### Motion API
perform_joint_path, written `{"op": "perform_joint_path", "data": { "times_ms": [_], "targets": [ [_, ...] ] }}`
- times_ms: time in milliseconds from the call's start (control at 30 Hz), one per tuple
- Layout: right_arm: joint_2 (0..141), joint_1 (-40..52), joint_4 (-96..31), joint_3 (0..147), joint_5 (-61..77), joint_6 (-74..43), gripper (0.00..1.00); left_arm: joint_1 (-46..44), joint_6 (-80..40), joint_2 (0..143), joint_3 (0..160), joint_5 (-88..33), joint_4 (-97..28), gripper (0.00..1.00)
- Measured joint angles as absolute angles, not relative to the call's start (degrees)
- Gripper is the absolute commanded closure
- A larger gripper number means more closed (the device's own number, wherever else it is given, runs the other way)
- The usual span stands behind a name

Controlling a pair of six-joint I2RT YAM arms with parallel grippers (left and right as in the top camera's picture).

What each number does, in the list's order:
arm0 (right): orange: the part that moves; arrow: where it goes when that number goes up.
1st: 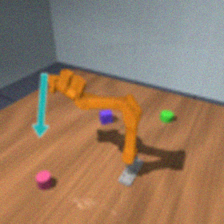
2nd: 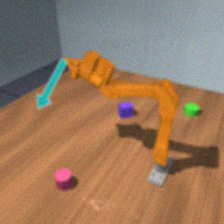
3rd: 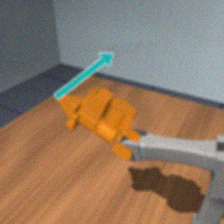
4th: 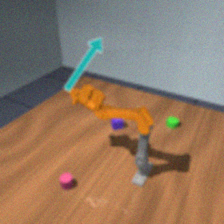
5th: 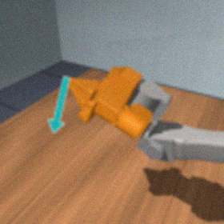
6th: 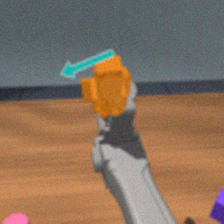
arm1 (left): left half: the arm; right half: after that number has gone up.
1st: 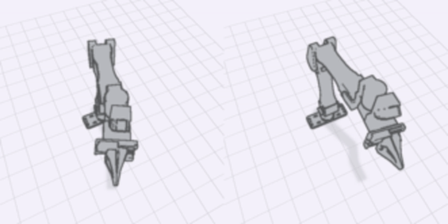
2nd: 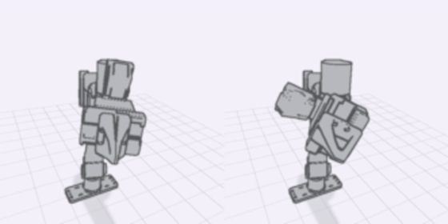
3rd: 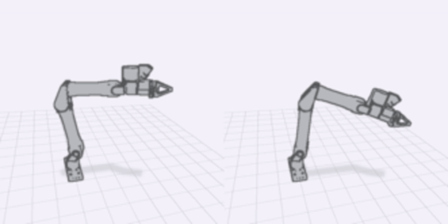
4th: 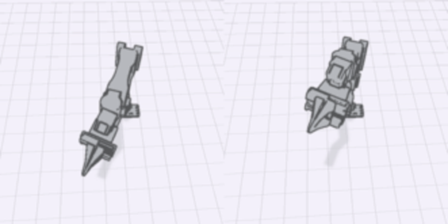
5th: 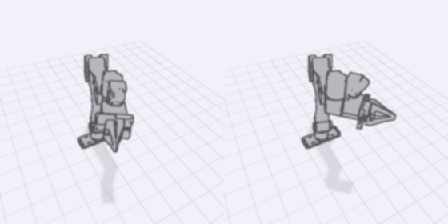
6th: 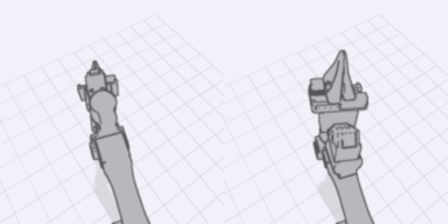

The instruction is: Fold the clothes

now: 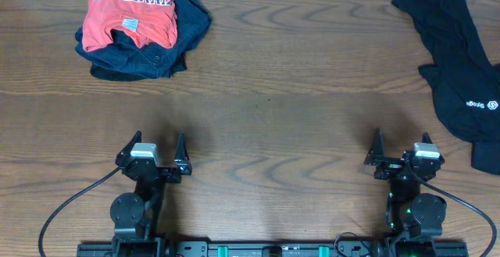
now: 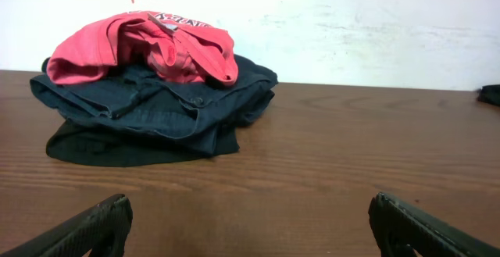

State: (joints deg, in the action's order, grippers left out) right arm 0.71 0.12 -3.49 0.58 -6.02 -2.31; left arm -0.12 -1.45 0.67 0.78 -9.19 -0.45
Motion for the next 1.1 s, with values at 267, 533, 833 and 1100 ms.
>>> {"op": "perform_joint_path", "data": {
  "times_ms": [267,533,833,1100],
  "targets": [
    [0.71,0.12,-2.92,0.58,-3.79,-2.28,0.01,-0.12,-1.48,0.67,0.8,-9.17,-0.45,0.02],
    [1.39,0.12,-2.98,2.52,-0.75,-1.3,0.01,-0.12,-1.48,3.79,4.12,-9.08,-3.49,0.02],
    [13.85,0.12,-3.38,13.39,0.89,-0.54,0.01,-0.12,-1.48,23.97,19.86,-9.1,-4.62,0.02],
    [36.4,0.12,-8.93,31.07,5.82,-0.34,0.01,-0.12,-1.48,45.32,38.72,-9.1,-16.23,0.02]
  ]
}}
